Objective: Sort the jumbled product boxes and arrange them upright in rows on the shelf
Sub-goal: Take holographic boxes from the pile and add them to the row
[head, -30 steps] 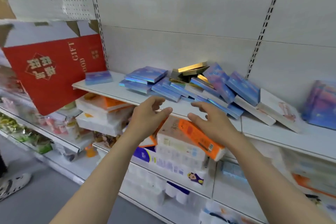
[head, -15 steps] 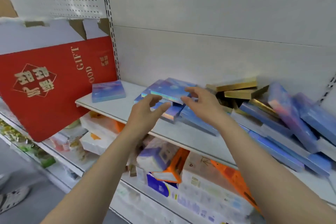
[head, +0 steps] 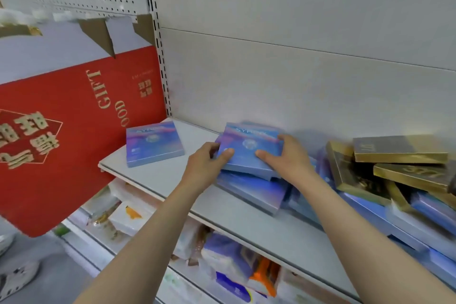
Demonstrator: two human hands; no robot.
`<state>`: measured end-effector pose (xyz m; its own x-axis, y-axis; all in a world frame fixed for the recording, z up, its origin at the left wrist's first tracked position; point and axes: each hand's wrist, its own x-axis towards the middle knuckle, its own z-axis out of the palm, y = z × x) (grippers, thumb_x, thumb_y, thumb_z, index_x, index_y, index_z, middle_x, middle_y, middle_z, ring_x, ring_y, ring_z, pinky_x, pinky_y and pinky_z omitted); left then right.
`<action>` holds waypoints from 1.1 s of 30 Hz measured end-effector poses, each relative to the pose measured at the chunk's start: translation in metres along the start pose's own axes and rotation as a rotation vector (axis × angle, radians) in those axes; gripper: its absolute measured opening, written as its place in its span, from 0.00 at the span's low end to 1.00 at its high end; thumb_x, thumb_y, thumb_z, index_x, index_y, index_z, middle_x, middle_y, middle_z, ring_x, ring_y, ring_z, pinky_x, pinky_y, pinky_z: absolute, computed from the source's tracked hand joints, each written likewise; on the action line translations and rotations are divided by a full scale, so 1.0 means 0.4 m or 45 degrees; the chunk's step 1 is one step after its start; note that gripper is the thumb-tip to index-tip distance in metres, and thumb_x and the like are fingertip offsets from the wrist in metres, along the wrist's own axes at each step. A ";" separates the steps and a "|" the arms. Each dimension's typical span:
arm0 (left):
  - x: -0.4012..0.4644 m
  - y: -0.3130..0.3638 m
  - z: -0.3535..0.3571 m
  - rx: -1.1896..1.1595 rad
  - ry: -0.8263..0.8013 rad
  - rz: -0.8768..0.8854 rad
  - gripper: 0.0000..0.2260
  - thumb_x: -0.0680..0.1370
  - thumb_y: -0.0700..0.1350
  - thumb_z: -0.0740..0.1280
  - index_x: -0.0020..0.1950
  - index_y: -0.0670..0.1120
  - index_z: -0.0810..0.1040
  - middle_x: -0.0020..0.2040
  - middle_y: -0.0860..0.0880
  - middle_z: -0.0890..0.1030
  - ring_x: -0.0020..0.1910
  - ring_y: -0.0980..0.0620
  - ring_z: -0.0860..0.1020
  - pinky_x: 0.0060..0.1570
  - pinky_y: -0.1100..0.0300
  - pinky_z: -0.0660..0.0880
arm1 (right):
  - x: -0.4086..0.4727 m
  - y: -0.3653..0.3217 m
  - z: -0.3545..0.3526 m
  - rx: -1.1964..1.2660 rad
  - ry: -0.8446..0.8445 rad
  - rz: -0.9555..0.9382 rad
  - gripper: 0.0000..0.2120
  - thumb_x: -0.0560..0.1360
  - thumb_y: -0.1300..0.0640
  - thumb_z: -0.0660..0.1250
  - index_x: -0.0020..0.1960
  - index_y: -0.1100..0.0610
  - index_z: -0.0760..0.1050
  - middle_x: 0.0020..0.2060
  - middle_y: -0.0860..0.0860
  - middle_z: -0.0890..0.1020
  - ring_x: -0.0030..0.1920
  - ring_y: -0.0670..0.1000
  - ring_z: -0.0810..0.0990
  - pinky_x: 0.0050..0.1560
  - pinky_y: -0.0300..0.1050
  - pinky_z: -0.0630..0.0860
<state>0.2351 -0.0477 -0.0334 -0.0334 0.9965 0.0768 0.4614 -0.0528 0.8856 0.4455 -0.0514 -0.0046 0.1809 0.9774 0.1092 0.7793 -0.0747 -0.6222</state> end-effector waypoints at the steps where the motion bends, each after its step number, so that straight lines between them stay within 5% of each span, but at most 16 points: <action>1: 0.007 -0.007 -0.001 -0.032 -0.006 0.016 0.21 0.73 0.62 0.69 0.61 0.51 0.78 0.57 0.55 0.80 0.55 0.56 0.76 0.50 0.65 0.67 | 0.005 -0.003 0.003 0.004 -0.004 0.081 0.40 0.69 0.38 0.74 0.73 0.58 0.67 0.69 0.56 0.74 0.68 0.58 0.72 0.66 0.50 0.69; 7: 0.008 -0.052 -0.033 -0.184 -0.051 0.234 0.15 0.72 0.58 0.73 0.57 0.65 0.78 0.50 0.66 0.80 0.51 0.69 0.76 0.50 0.72 0.70 | -0.014 -0.067 0.040 -0.008 0.137 0.179 0.46 0.65 0.40 0.76 0.75 0.54 0.60 0.67 0.54 0.76 0.66 0.59 0.75 0.65 0.54 0.71; 10: 0.001 -0.070 -0.062 -0.363 -0.068 0.346 0.22 0.73 0.48 0.74 0.62 0.68 0.74 0.53 0.71 0.80 0.54 0.71 0.76 0.50 0.76 0.69 | -0.020 -0.112 0.027 0.504 0.262 0.266 0.46 0.68 0.54 0.79 0.78 0.59 0.57 0.62 0.54 0.80 0.61 0.55 0.79 0.64 0.56 0.74; 14: 0.028 -0.106 -0.143 -0.398 -0.041 0.415 0.22 0.74 0.45 0.73 0.67 0.60 0.75 0.59 0.60 0.81 0.60 0.62 0.77 0.57 0.67 0.72 | -0.042 -0.175 0.038 1.029 0.156 0.231 0.11 0.74 0.66 0.71 0.56 0.63 0.79 0.49 0.59 0.85 0.44 0.52 0.84 0.51 0.50 0.82; 16: 0.053 -0.144 -0.200 -0.184 0.068 0.428 0.19 0.76 0.50 0.71 0.67 0.56 0.77 0.62 0.55 0.80 0.65 0.56 0.74 0.64 0.63 0.69 | -0.047 -0.215 0.054 1.183 0.221 0.184 0.07 0.76 0.65 0.70 0.54 0.61 0.79 0.41 0.52 0.85 0.40 0.49 0.83 0.41 0.42 0.80; 18: 0.078 -0.206 -0.262 0.335 0.217 0.390 0.21 0.79 0.55 0.65 0.71 0.52 0.72 0.70 0.49 0.74 0.74 0.47 0.65 0.73 0.54 0.58 | -0.042 -0.253 0.064 1.248 0.326 0.139 0.06 0.77 0.64 0.69 0.54 0.61 0.79 0.39 0.50 0.84 0.39 0.47 0.82 0.40 0.42 0.79; 20: 0.086 -0.275 -0.318 0.786 0.172 0.200 0.25 0.81 0.60 0.55 0.77 0.54 0.61 0.78 0.49 0.61 0.78 0.43 0.52 0.75 0.45 0.48 | -0.043 -0.282 0.079 1.318 0.362 0.168 0.06 0.77 0.63 0.69 0.54 0.61 0.79 0.39 0.50 0.84 0.37 0.47 0.82 0.41 0.46 0.81; 22: 0.076 -0.328 -0.353 0.870 0.066 0.078 0.25 0.81 0.62 0.51 0.78 0.57 0.58 0.80 0.51 0.54 0.78 0.43 0.50 0.74 0.42 0.46 | -0.048 -0.302 0.103 1.325 0.365 0.198 0.10 0.77 0.62 0.70 0.58 0.62 0.78 0.40 0.50 0.84 0.38 0.48 0.82 0.43 0.47 0.80; 27: 0.003 -0.361 -0.394 0.465 0.190 0.330 0.16 0.79 0.54 0.66 0.62 0.49 0.81 0.68 0.45 0.76 0.67 0.46 0.73 0.66 0.50 0.66 | -0.069 -0.350 0.170 1.319 0.312 0.190 0.06 0.77 0.63 0.69 0.53 0.59 0.78 0.37 0.48 0.84 0.33 0.45 0.83 0.35 0.42 0.78; 30: -0.061 -0.364 -0.404 0.319 0.308 0.400 0.10 0.77 0.52 0.68 0.51 0.48 0.84 0.58 0.49 0.81 0.61 0.50 0.76 0.60 0.54 0.68 | -0.081 -0.374 0.200 1.325 0.323 0.197 0.03 0.76 0.63 0.70 0.47 0.56 0.78 0.36 0.48 0.82 0.34 0.47 0.81 0.46 0.52 0.78; 33: -0.091 -0.367 -0.408 0.174 0.402 0.359 0.09 0.76 0.54 0.69 0.45 0.49 0.81 0.50 0.55 0.80 0.51 0.55 0.73 0.54 0.51 0.71 | -0.101 -0.391 0.215 1.332 0.306 0.196 0.07 0.76 0.62 0.70 0.54 0.59 0.78 0.38 0.48 0.84 0.34 0.47 0.82 0.38 0.46 0.80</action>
<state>0.0237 -0.0868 -0.0914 -0.1490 0.8745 0.4615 0.6036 -0.2893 0.7430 0.2647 -0.0620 0.0214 0.4342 0.8993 0.0518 -0.1389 0.1237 -0.9826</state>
